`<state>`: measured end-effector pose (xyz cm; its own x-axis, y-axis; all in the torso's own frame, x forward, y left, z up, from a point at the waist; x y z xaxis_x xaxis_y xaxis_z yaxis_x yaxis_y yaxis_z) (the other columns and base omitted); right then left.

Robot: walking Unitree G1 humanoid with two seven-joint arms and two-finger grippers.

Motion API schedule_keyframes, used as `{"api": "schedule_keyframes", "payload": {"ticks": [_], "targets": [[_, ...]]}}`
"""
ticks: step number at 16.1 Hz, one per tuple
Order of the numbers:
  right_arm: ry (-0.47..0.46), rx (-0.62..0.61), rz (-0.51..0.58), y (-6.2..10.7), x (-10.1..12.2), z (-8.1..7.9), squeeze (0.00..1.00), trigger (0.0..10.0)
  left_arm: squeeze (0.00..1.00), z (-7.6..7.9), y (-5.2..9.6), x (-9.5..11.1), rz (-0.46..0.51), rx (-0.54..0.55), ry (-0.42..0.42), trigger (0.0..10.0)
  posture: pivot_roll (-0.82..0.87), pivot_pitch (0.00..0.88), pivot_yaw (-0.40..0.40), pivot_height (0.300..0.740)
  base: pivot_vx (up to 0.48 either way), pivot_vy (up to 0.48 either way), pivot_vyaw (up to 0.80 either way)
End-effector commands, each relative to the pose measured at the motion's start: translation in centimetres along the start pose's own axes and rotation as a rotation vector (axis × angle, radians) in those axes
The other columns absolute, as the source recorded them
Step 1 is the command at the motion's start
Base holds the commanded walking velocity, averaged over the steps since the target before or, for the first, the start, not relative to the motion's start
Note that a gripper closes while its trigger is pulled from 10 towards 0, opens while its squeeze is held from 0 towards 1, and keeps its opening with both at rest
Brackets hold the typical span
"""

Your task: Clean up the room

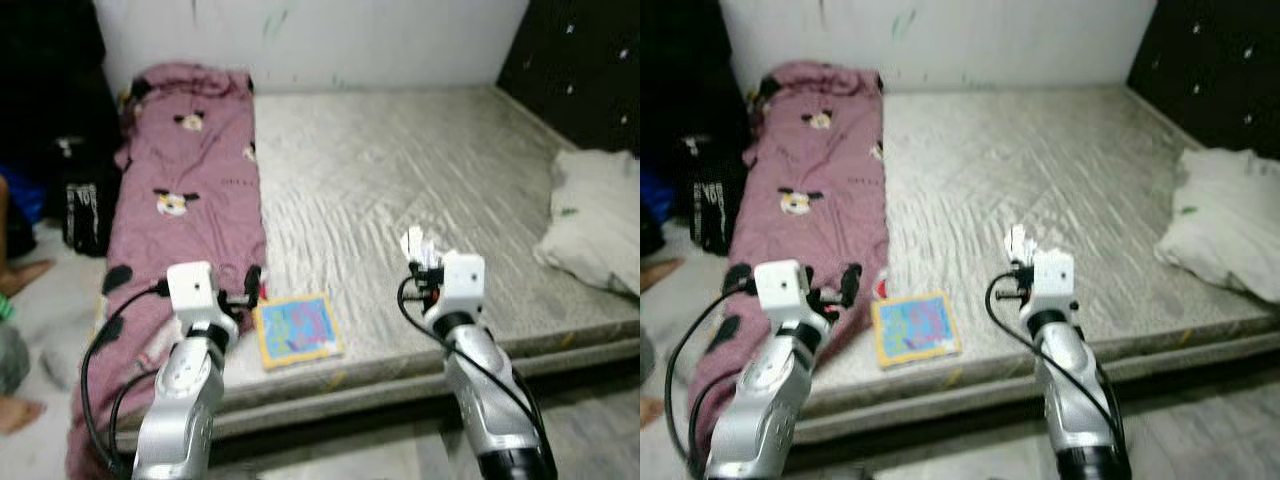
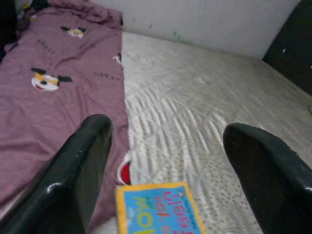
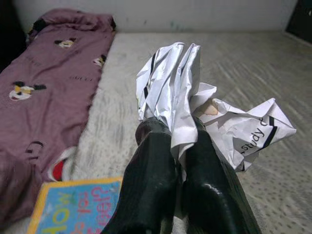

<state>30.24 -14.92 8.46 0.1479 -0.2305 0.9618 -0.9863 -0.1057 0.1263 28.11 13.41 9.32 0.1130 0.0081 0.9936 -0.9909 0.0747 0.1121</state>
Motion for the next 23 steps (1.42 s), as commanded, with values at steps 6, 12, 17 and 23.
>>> {"api": "schedule_keyframes", "payload": {"ticks": [6, 12, 17, 23], "targets": [[-0.007, 0.052, 0.022, -0.4, 0.7, -1.5, 0.00, 10.0, 0.00, -0.8, 0.1, 0.0, -0.008, 0.033, -0.001, 10.0, 0.07, 0.000, -0.031, 0.740, 0.000, 0.480, 0.56], [0.012, 0.062, 0.034, -0.3, 0.8, -1.6, 0.00, 10.0, 0.00, -0.8, 0.2, 0.2, 0.015, 0.034, 0.009, 10.0, 0.06, 0.000, -0.031, 0.740, 0.000, 0.236, 0.00], [0.020, 0.088, 0.036, -0.3, 0.8, -2.1, 0.00, 10.0, 0.00, -0.9, 0.2, 0.3, 0.013, 0.049, 0.012, 10.0, 0.07, 0.000, -0.030, 0.740, 0.000, 0.000, 0.64], [0.045, 0.125, 0.041, -0.3, 0.9, -2.6, 0.00, 10.0, 0.00, -1.0, 0.1, 0.2, 0.008, 0.056, 0.011, 10.0, 0.07, 0.000, -0.033, 0.740, 0.000, 0.000, 0.80]]}}
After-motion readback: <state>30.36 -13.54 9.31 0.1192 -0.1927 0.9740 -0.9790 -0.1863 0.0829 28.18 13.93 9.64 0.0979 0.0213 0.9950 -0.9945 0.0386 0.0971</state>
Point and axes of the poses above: a point about 5 cm out from each wrist's last joint towards the gripper, its own y axis pointing back from the gripper into the wrist, its own x axis along the axis of the wrist's last joint, z = x × y, the point moved 2 cm from there along -y, pointing out of the wrist towards the gripper, and after that the axes turned 12 degrees about -y, right-handed, at the moved point
